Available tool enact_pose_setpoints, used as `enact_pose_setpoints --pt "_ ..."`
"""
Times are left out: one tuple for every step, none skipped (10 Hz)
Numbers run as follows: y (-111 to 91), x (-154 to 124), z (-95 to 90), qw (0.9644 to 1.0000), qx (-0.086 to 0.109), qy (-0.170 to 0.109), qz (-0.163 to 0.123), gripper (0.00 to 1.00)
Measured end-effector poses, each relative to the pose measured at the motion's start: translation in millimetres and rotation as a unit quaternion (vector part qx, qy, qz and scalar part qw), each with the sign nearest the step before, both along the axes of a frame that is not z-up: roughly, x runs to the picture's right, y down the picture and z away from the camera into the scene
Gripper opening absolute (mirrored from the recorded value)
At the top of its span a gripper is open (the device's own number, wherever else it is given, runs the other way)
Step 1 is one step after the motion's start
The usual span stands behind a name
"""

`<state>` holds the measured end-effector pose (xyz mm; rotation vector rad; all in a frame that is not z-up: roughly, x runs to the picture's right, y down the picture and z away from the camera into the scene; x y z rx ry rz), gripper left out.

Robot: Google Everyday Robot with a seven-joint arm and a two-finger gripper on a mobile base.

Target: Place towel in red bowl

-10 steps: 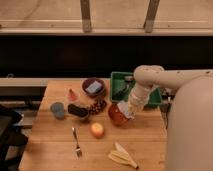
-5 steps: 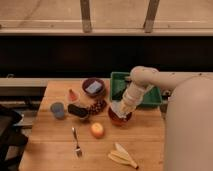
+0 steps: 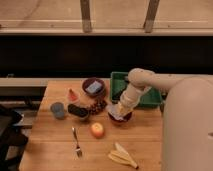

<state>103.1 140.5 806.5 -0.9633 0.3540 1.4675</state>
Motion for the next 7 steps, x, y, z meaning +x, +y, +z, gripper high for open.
enact_pose_setpoints --pt "0.2 1.4 -0.9 1.0000 0.001 -0.006 0.007 0.61" --pt "-0.2 4.3 -1.0 0.9999 0.002 -0.004 0.010 0.61" --pt "-0.3 2.5 -0.8 0.9999 0.002 -0.006 0.010 0.61" --pt "-0.3 1.0 -0.7 0.9999 0.002 -0.007 0.009 0.61" --pt "-0.3 2.6 -0.9 0.9999 0.002 -0.006 0.010 0.61" --pt "-0.4 3.1 -0.9 0.9999 0.002 -0.005 0.010 0.61" --pt "-0.7 1.3 -0.7 0.9999 0.002 -0.006 0.009 0.61"
